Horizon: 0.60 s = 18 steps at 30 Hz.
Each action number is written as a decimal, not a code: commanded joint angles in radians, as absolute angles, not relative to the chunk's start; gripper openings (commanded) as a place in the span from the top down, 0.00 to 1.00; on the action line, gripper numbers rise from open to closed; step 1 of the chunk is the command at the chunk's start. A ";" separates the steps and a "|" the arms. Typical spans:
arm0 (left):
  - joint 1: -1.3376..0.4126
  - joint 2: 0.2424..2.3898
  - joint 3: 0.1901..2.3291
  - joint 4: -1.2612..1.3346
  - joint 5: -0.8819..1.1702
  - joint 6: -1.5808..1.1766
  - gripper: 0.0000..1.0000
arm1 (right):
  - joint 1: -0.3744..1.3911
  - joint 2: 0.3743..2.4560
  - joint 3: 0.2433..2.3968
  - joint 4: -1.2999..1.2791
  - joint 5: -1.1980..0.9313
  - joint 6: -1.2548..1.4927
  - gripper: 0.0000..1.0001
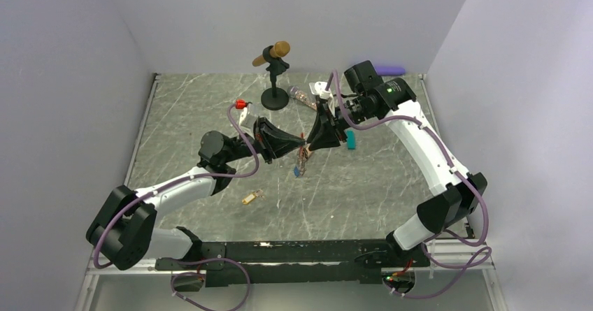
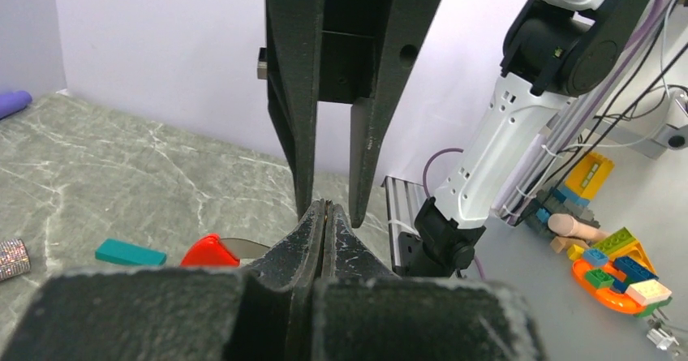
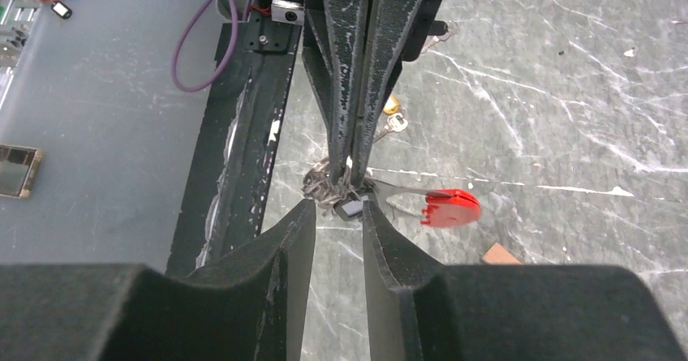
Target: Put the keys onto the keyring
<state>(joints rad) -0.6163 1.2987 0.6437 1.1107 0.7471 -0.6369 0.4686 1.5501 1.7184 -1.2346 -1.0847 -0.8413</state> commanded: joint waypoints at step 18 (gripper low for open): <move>-0.603 1.300 0.684 1.170 0.771 -0.648 1.00 | 0.460 1.505 1.646 -1.051 -1.167 -0.701 1.00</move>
<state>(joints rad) -0.6041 1.3266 0.6571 1.1522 0.7921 -0.6693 0.4622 1.5291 1.6459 -1.0924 -1.1519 -0.7280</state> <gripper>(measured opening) 0.013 0.077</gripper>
